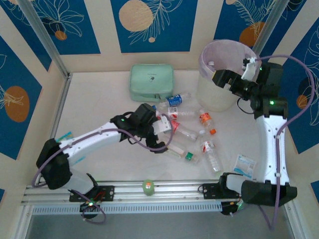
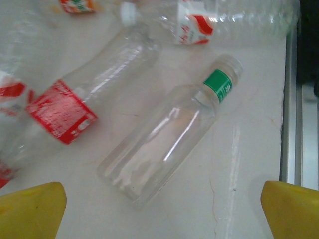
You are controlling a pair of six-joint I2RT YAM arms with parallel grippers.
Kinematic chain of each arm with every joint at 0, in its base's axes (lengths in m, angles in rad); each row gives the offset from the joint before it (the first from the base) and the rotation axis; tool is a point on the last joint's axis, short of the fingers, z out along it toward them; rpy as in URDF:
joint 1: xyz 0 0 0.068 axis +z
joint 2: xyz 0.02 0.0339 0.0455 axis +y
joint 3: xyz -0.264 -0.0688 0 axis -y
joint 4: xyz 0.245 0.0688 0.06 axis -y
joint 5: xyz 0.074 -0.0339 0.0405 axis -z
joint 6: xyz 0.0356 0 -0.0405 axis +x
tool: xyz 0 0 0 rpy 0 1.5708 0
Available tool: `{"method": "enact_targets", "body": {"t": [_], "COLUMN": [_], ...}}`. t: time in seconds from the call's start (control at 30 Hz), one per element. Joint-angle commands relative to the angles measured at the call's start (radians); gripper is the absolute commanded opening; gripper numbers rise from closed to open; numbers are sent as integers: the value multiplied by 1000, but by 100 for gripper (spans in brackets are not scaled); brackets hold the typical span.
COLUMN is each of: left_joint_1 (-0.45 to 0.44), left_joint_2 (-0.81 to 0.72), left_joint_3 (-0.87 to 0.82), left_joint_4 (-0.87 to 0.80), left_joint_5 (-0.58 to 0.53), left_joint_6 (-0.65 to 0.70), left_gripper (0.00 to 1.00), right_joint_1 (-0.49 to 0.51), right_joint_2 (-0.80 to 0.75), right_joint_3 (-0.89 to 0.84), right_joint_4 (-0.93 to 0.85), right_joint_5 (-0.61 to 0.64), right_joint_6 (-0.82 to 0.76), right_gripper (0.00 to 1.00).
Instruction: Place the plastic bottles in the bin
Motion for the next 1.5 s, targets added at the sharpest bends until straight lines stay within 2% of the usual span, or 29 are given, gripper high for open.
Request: {"method": "enact_targets", "body": {"t": [0.0, 0.27, 0.37, 0.6, 0.8, 1.0, 1.2, 1.47], "left_joint_1": [-44, -77, -80, -80, -80, -81, -82, -79], "left_joint_2": [81, 238, 281, 369, 405, 420, 370, 219], "left_joint_3": [48, 113, 125, 169, 172, 186, 164, 81], "left_joint_4": [-3, 11, 16, 10, 18, -33, -64, -55], "left_joint_5": [12, -25, -66, -89, -107, -88, -103, -61], "left_joint_6": [122, 173, 202, 234, 229, 216, 197, 156], "left_gripper": [100, 100, 100, 100, 100, 84, 67, 56], "right_joint_1": [2, -12, -35, -53, -72, -87, -121, -122], "right_joint_2": [-59, -233, -238, -254, -224, -246, -235, -222], "right_joint_3": [-14, -87, -90, -181, -174, -215, -166, -192], "right_joint_4": [-27, -98, -111, -60, -69, -61, -56, 35], "right_joint_5": [-55, -70, -113, -135, -158, -189, -246, -299], "right_joint_6": [29, 19, 14, 39, 18, 24, 27, 102], "right_gripper": [99, 99, 99, 99, 99, 99, 99, 100]}}
